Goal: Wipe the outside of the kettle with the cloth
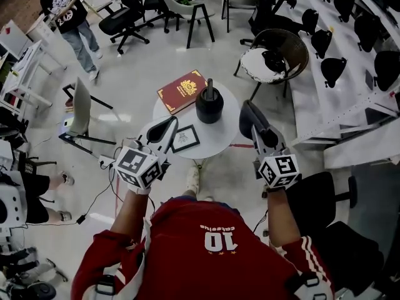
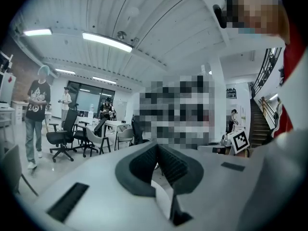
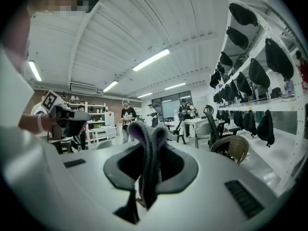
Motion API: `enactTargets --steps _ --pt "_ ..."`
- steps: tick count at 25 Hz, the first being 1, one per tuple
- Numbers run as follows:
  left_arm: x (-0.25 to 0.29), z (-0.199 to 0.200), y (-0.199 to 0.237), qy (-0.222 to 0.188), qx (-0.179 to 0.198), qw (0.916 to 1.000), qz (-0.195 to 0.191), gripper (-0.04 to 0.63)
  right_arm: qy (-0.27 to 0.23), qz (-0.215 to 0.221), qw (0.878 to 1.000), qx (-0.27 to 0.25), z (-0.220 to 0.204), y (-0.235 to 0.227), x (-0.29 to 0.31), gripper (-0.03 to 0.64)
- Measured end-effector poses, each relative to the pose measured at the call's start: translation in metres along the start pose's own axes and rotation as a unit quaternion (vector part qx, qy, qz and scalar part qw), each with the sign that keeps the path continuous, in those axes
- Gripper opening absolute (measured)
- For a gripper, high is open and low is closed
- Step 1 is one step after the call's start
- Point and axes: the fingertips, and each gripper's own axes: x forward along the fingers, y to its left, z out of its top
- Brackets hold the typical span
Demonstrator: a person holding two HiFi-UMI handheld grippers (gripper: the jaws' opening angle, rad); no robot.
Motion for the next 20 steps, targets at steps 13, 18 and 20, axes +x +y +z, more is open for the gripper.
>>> enactTargets --steps 13,18,20 --pt "0.055 -0.022 0.056 0.024 -0.014 0.9995 -0.016 0.008 0.049 0.016 0.998 -0.018 -0.068 -0.045 0.121 0.061" --pt "0.069 -0.030 0.076 0.033 -0.016 0.9991 -0.022 0.008 0.077 0.011 0.997 -0.014 -0.103 -0.062 0.161 0.061" --pt "0.072 -0.034 0.082 0.037 -0.017 0.9989 -0.023 0.008 0.087 0.010 0.996 -0.017 -0.113 -0.068 0.175 0.061"
